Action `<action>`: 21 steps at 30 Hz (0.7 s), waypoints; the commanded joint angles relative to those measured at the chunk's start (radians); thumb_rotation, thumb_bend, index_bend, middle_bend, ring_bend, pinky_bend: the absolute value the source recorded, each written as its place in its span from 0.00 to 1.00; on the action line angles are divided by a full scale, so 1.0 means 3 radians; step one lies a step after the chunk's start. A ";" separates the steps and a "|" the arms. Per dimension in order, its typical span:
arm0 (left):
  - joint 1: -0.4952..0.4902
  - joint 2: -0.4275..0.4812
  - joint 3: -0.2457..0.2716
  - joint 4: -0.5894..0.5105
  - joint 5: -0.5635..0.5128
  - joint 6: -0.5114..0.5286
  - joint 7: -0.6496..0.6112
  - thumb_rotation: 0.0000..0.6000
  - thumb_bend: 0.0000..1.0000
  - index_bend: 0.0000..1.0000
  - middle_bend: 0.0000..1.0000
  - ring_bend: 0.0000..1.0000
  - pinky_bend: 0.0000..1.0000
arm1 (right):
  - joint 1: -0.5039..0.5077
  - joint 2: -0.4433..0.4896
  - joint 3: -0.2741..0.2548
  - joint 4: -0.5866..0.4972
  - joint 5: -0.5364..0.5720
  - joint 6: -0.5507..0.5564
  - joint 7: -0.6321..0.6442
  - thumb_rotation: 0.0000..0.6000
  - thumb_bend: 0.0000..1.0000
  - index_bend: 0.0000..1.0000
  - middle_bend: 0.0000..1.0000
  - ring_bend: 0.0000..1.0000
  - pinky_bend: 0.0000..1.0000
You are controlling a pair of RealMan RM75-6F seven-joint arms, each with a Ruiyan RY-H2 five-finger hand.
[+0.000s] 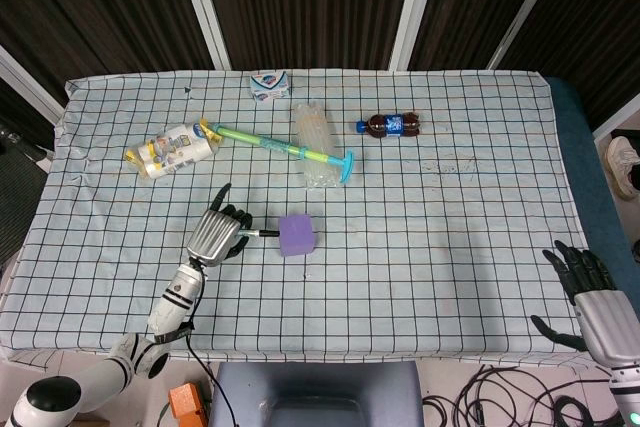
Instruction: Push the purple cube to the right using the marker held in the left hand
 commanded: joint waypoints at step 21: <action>0.0706 0.0213 0.0247 0.0374 -0.0110 0.0106 -0.0534 1.00 0.42 0.45 0.49 0.29 0.06 | 0.0041 -0.0045 -0.0006 -0.0046 -0.0021 -0.0082 -0.0145 1.00 0.38 0.00 0.03 0.00 0.05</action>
